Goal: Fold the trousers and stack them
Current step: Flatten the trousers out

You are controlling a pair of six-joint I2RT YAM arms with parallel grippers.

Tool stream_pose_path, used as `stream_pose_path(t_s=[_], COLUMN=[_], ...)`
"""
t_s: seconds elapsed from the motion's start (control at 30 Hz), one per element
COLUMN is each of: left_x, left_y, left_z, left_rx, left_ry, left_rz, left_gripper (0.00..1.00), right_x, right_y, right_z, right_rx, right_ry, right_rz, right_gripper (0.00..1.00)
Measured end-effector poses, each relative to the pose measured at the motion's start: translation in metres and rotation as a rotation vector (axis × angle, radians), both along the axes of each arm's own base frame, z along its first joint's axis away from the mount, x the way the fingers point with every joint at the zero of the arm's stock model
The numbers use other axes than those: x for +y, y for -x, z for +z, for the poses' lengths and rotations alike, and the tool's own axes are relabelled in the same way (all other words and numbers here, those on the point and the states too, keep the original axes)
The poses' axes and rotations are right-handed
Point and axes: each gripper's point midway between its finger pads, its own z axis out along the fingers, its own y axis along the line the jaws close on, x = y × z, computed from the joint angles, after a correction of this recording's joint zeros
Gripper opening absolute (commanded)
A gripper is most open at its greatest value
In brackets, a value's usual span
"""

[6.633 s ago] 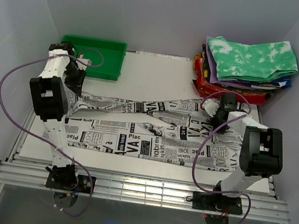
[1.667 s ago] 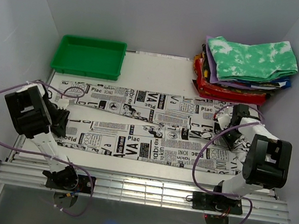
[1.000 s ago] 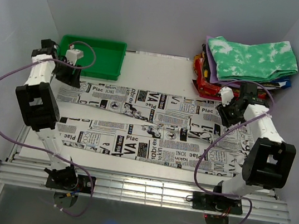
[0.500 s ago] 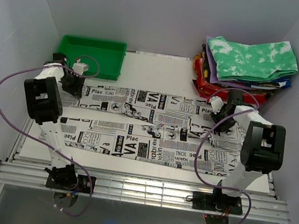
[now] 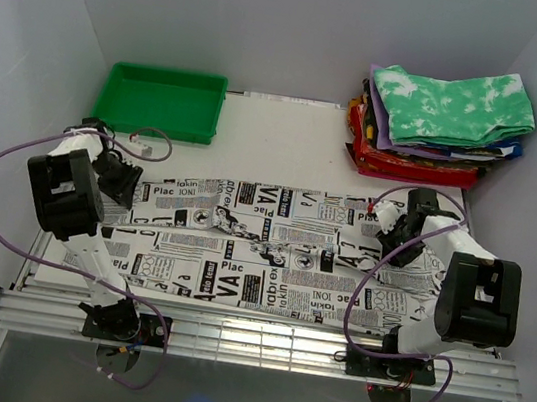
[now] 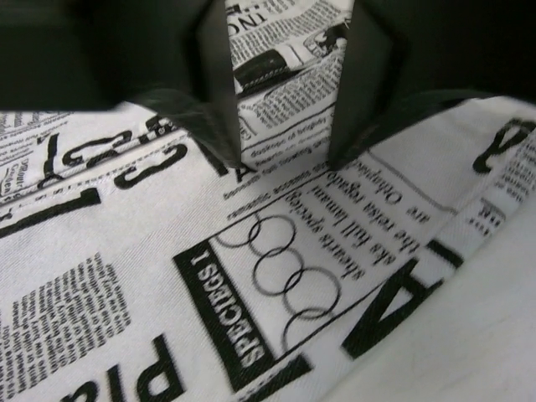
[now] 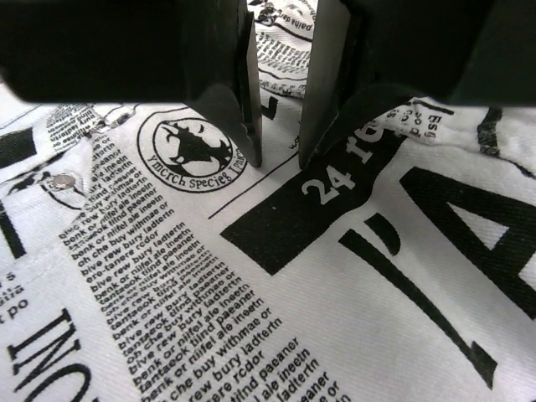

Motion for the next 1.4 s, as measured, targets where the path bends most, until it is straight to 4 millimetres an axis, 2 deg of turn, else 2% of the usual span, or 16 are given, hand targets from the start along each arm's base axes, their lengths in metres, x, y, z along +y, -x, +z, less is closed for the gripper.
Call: stream_pose_path(t_s=[0.07,0.2,0.23,0.3,0.33,0.43,0.5,0.6,0.7,0.83,0.9,0.97,1.07,1.1,1.17,1.4], left_x=[0.008,0.03,0.035,0.041,0.042,0.034,0.028,0.013,0.001,-0.001,0.0,0.004,0.008,0.011,0.012,0.013], left_y=[0.001,-0.028,-0.038,-0.063,-0.074,-0.101,-0.116,-0.13,-0.13,-0.141,-0.144,-0.144,-0.147,-0.147,-0.146,-0.141], left_z=[0.004,0.031,0.043,0.073,0.086,0.121,0.139,0.164,0.186,0.216,0.222,0.224,0.225,0.224,0.218,0.202], left_rx=[0.012,-0.07,-0.113,-0.218,-0.267,-0.402,-0.485,-0.611,-0.7,-0.789,-0.808,-0.819,-0.836,-0.838,-0.833,-0.805], left_ry=[-0.005,-0.008,-0.006,0.007,0.015,0.078,0.119,0.213,0.27,0.308,0.325,0.329,0.328,0.326,0.327,0.299], left_rz=[0.01,0.032,0.031,0.025,0.019,0.01,0.027,0.034,0.053,0.057,0.054,0.069,0.078,0.083,0.085,0.072], left_gripper=[0.69,0.98,0.98,0.98,0.98,0.98,0.98,0.98,0.98,0.98,0.98,0.98,0.91,0.89,0.82,0.73], right_x=[0.001,0.002,0.002,-0.002,-0.005,-0.02,-0.031,-0.045,-0.051,-0.053,-0.061,-0.074,-0.097,-0.106,-0.116,-0.119], right_y=[0.005,-0.006,-0.016,-0.046,-0.062,-0.103,-0.118,-0.138,-0.145,-0.158,-0.173,-0.177,-0.167,-0.164,-0.161,-0.168], right_z=[0.001,0.019,0.029,0.058,0.076,0.126,0.15,0.172,0.165,0.136,0.117,0.095,0.072,0.066,0.06,0.039], right_rx=[0.024,0.008,-0.019,-0.113,-0.168,-0.332,-0.394,-0.462,-0.449,-0.315,-0.262,-0.228,-0.182,-0.174,-0.171,-0.176], right_ry=[-0.005,-0.024,-0.032,-0.055,-0.071,-0.11,-0.153,-0.199,-0.222,-0.239,-0.244,-0.258,-0.258,-0.251,-0.241,-0.212], right_rz=[0.002,0.008,0.008,0.007,0.015,0.03,0.027,0.023,0.024,0.12,0.168,0.197,0.209,0.226,0.256,0.399], right_gripper=[0.35,0.53,0.74,0.93,0.97,0.96,0.94,0.9,0.9,0.98,0.99,1.0,0.91,0.85,0.8,0.75])
